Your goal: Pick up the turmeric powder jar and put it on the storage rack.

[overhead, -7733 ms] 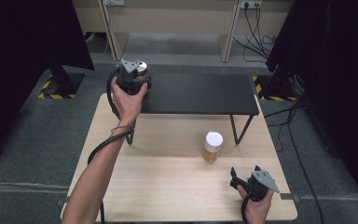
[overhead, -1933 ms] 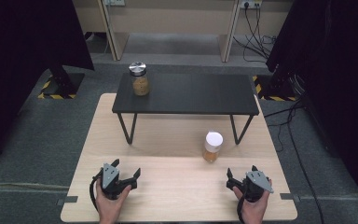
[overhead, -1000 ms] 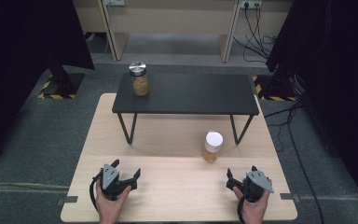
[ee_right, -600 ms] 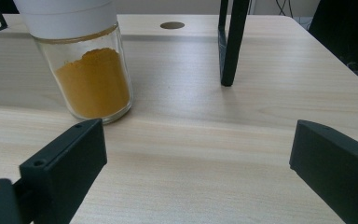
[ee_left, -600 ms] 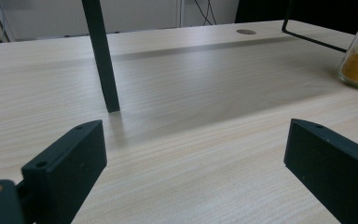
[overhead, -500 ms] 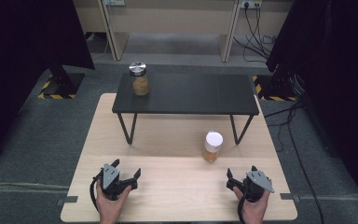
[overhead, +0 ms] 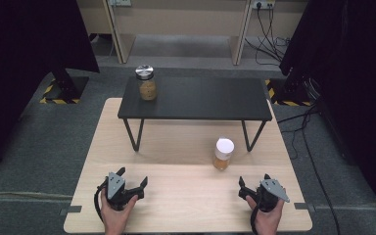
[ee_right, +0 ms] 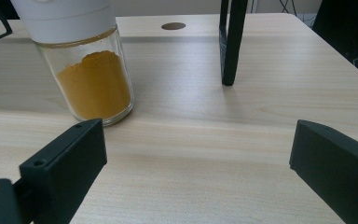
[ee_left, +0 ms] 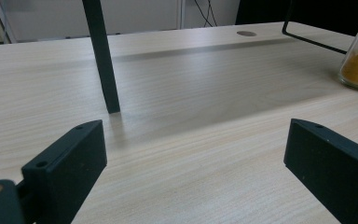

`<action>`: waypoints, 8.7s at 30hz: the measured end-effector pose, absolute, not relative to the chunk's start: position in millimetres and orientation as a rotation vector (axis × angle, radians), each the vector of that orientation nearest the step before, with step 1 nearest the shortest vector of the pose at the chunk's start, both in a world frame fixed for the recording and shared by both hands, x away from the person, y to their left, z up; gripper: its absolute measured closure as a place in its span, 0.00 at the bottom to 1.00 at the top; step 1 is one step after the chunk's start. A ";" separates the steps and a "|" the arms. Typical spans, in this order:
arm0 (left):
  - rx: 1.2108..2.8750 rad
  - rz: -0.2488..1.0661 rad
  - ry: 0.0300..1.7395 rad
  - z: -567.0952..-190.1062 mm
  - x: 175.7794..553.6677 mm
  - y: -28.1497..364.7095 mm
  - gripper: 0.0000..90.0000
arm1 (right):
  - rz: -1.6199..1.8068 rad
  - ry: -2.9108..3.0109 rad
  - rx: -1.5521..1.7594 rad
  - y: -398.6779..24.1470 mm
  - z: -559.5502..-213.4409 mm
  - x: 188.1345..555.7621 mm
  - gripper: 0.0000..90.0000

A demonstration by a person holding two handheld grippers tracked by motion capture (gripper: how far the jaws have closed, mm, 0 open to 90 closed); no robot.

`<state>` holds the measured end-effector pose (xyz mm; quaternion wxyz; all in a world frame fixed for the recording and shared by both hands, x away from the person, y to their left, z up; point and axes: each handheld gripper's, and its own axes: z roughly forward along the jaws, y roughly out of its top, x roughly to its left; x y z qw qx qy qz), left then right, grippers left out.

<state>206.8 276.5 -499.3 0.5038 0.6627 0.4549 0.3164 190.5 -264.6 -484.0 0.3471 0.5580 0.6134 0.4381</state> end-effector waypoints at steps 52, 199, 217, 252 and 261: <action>1.628 0.779 1.076 -498.1 207.8 273.0 0.05 | 1.292 1.739 1.339 -276.4 -486.9 206.3 0.05; 1.628 0.763 1.054 -499.3 208.4 274.2 0.05 | 1.309 1.770 1.215 -250.1 -327.8 259.2 0.34; 1.633 0.759 1.054 -498.6 209.1 274.2 0.05 | 1.317 1.730 1.191 -245.9 -295.6 276.0 0.34; 1.629 0.742 1.057 -498.4 209.7 276.4 0.05 | 1.211 1.720 1.265 -203.7 -268.4 364.5 0.34; 1.633 0.739 1.051 -498.2 210.3 276.0 0.05 | 1.192 1.720 1.297 -191.7 -267.1 383.0 0.34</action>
